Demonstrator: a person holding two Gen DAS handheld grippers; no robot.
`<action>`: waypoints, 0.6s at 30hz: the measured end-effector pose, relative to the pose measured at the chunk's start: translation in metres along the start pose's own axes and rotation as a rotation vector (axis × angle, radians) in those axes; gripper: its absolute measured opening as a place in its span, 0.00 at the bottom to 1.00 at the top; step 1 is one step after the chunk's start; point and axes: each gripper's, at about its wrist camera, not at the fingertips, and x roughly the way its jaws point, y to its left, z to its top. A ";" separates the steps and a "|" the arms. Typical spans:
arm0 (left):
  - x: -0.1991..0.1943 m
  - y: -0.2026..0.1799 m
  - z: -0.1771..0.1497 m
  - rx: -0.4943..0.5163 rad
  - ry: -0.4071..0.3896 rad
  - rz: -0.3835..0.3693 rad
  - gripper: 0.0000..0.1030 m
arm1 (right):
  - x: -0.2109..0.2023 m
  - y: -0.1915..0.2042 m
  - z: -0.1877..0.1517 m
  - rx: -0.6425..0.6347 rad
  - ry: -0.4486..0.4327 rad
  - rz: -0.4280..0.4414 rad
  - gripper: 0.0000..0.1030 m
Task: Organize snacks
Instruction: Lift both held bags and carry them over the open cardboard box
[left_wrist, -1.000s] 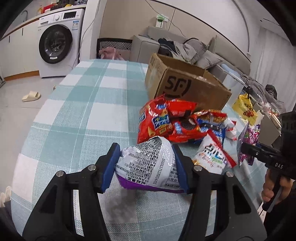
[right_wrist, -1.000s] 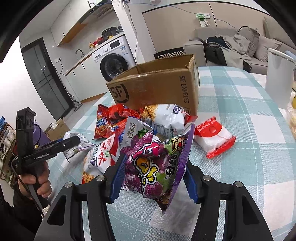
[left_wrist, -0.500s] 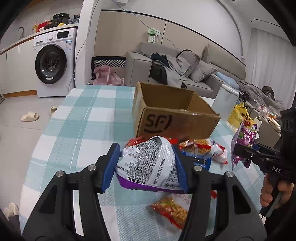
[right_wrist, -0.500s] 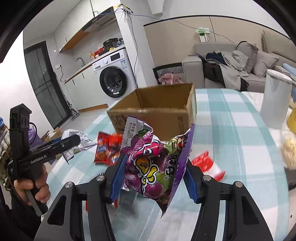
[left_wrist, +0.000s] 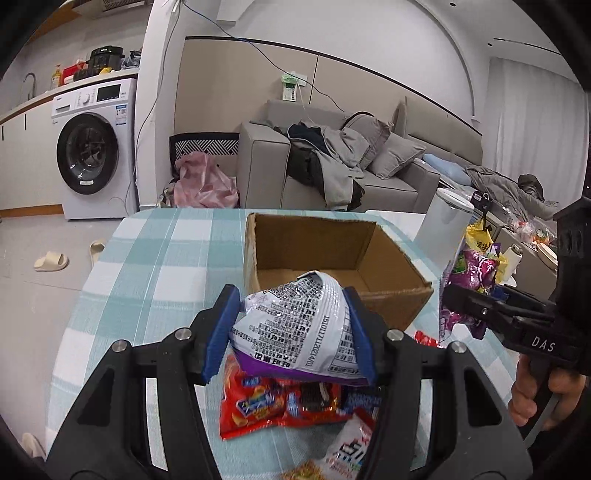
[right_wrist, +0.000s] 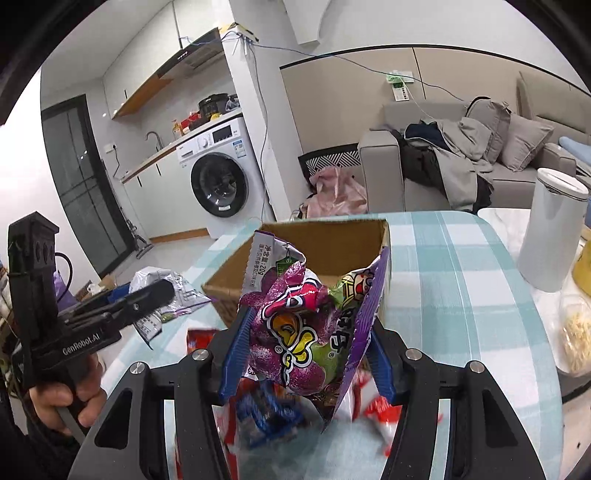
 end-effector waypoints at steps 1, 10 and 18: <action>0.003 -0.001 0.005 0.000 -0.004 -0.004 0.53 | 0.002 0.000 0.004 0.006 -0.004 -0.001 0.57; 0.042 -0.009 0.033 0.022 -0.002 -0.020 0.53 | 0.026 -0.008 0.028 0.027 -0.016 -0.020 0.57; 0.072 -0.012 0.038 0.017 0.014 -0.020 0.53 | 0.051 -0.018 0.038 0.059 0.010 -0.041 0.57</action>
